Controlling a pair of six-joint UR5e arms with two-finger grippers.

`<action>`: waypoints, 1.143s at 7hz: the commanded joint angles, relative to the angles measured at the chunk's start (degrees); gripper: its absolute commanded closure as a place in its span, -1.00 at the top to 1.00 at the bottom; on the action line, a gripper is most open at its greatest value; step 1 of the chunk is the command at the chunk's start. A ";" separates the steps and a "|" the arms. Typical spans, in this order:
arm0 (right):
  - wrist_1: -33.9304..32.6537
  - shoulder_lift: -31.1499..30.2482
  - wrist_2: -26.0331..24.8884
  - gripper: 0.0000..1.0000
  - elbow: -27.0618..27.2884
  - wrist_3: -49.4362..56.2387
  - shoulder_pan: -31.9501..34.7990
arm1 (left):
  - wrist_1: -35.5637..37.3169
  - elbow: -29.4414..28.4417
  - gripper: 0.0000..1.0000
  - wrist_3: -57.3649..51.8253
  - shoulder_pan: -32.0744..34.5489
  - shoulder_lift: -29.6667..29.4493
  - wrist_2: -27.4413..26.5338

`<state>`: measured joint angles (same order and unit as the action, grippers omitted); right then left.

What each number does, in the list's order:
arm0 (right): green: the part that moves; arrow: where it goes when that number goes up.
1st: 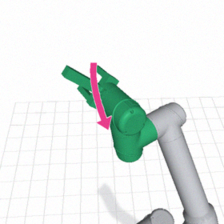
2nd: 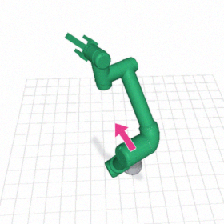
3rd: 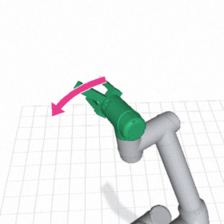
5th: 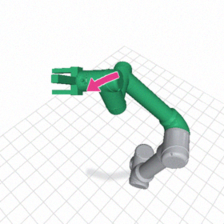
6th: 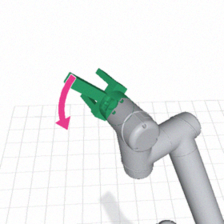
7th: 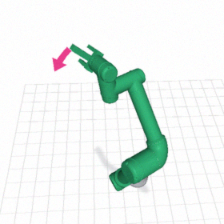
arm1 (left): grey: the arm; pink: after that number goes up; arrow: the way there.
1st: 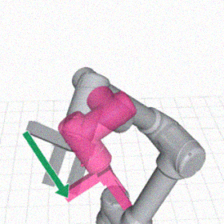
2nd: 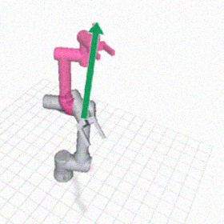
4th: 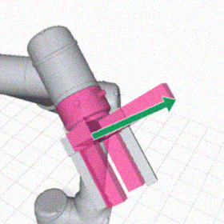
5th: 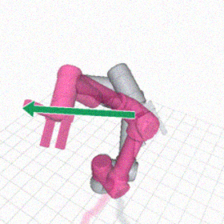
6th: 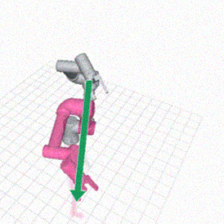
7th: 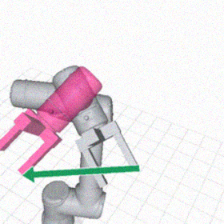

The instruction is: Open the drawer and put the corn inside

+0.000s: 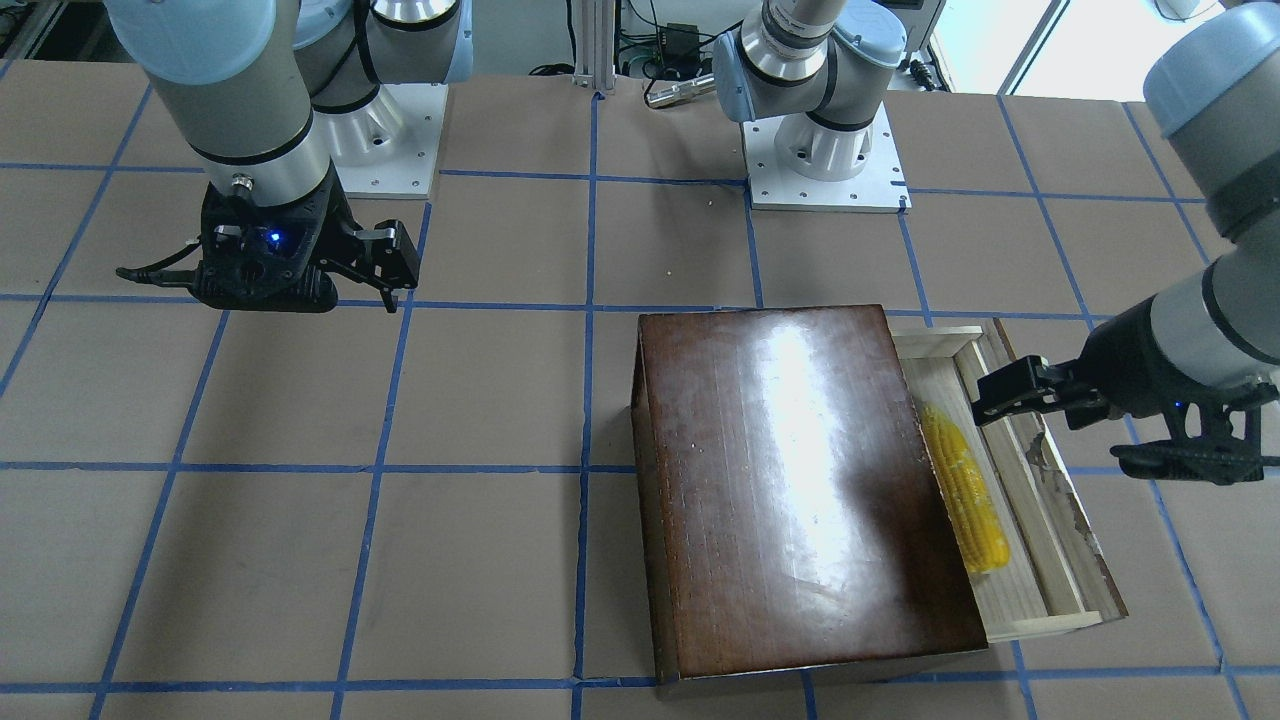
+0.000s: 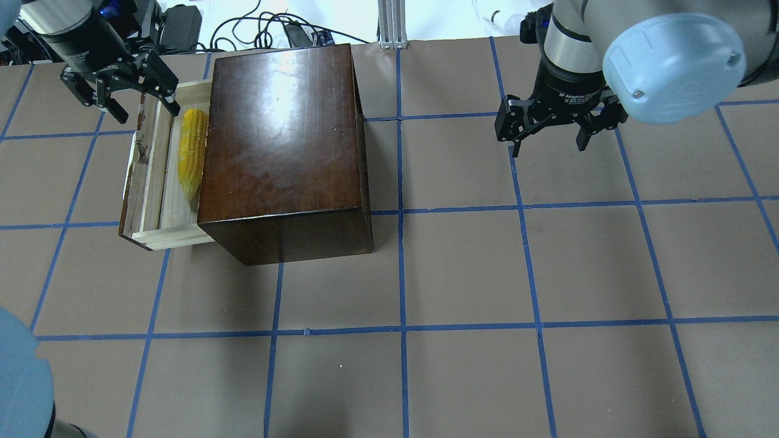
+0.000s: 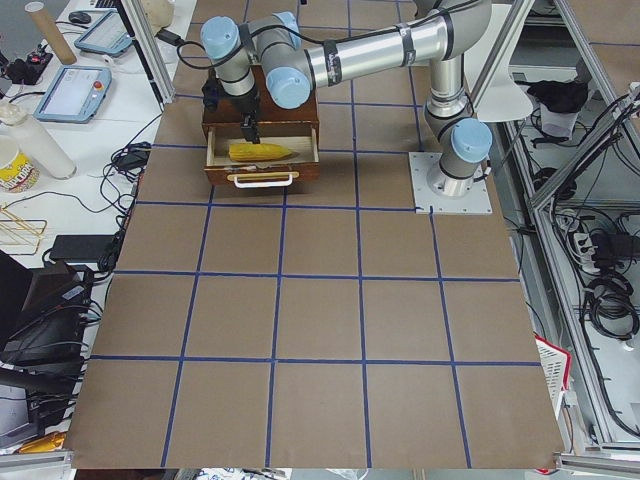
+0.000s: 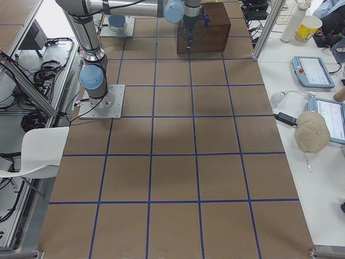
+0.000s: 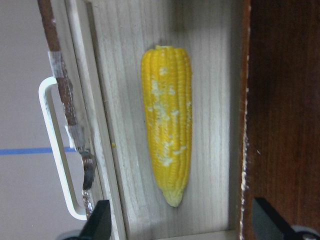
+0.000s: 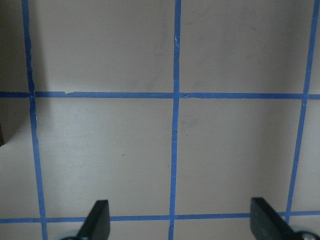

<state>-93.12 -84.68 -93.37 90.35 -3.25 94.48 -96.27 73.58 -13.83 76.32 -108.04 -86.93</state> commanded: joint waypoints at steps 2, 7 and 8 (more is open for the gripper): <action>-0.04 0.04 0.03 1.00 0.00 0.00 0.00 | -1.46 1.29 1.00 1.26 8.03 3.09 -1.75; 0.05 0.04 0.12 1.00 0.00 0.00 0.00 | 0.02 9.91 1.00 6.62 13.85 9.24 -2.98; -0.04 0.04 0.03 1.00 0.00 0.00 0.00 | 0.11 9.74 1.00 6.10 13.68 10.38 -2.98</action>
<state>-93.13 -84.66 -93.30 90.35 -3.25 94.48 -96.42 83.07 -7.84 89.64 -99.11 -89.93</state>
